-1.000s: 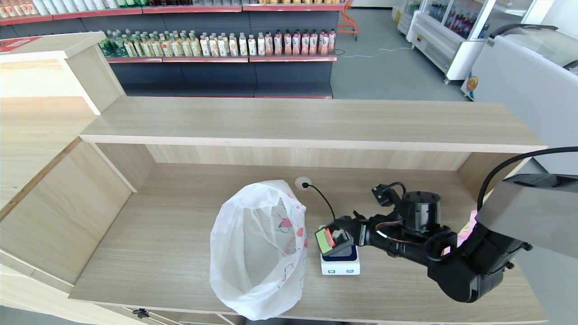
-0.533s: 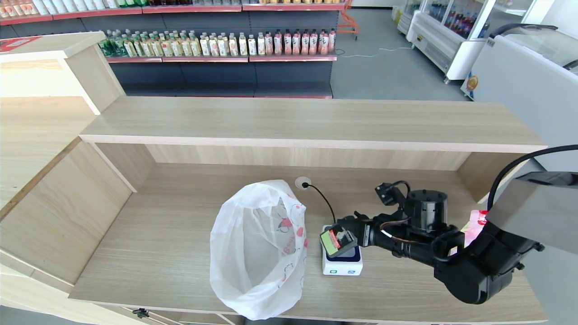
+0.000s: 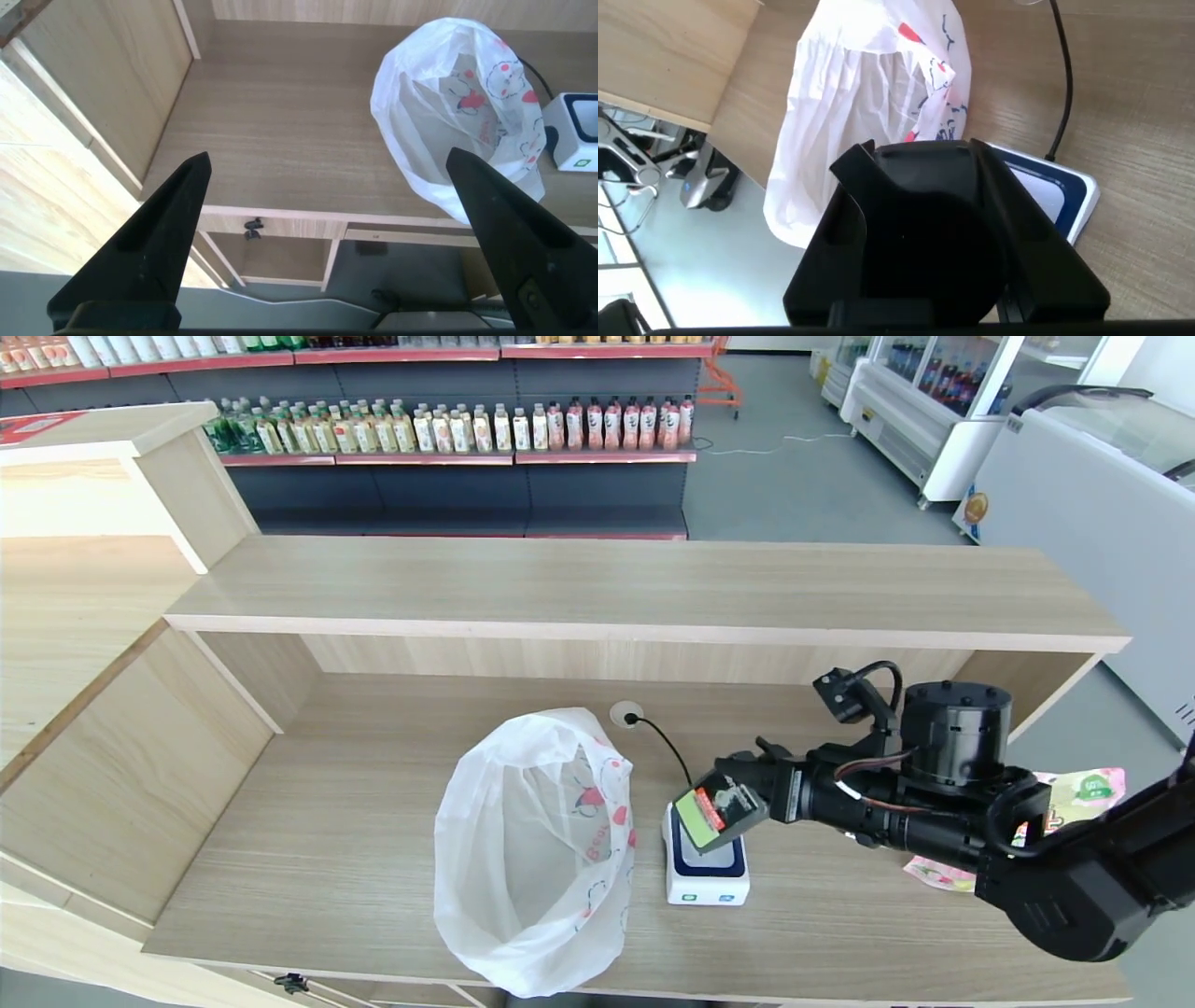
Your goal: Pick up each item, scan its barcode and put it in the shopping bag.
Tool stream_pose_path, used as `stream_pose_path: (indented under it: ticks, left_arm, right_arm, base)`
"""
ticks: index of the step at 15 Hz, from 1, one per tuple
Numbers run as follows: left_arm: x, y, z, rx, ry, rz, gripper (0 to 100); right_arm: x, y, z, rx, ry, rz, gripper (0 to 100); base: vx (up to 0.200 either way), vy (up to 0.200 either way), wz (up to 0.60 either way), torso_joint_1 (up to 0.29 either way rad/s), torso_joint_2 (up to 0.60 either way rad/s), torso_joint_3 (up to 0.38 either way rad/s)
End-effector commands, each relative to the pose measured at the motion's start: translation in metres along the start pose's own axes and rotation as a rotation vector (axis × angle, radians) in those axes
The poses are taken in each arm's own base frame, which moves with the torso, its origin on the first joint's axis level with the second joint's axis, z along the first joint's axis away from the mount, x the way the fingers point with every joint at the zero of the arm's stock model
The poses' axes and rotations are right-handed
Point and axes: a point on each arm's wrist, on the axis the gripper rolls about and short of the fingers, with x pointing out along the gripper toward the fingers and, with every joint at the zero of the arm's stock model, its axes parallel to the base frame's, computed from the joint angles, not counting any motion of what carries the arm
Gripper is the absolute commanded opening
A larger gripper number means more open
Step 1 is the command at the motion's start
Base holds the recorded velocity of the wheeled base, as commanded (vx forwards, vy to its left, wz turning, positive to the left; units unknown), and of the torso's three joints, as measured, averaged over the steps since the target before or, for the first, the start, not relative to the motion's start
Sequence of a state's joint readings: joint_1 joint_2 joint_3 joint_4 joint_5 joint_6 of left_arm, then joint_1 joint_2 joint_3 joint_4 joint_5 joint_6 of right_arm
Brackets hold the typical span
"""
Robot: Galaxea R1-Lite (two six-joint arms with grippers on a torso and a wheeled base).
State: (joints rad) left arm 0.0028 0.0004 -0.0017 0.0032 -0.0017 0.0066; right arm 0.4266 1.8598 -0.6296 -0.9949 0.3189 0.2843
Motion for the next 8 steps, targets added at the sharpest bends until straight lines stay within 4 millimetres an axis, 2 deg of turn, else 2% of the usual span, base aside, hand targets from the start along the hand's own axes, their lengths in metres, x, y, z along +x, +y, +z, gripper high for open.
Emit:
stream_pose_path:
  ticks: [1, 6, 8]
  left_arm:
    - [0.000, 0.000, 0.000, 0.000, 0.000, 0.000, 100]
    - [0.000, 0.000, 0.000, 0.001, 0.000, 0.000, 100]
    - [0.000, 0.000, 0.000, 0.003, 0.000, 0.000, 100]
  right_arm:
    - [-0.014, 0.010, 0.017, -0.024, -0.063, 0.020, 0]
    - [-0.003, 0.006, 0.010, -0.035, -0.008, 0.008, 0]
    - [0.015, 0.007, 0.004, -0.036, 0.012, 0.026, 0]
  base:
    - [0.000, 0.200, 0.00, 0.002, 0.01, 0.002]
    - [0.000, 0.200, 0.00, 0.004, 0.00, 0.007]
    - [0.000, 0.000, 0.00, 0.000, 0.00, 0.000]
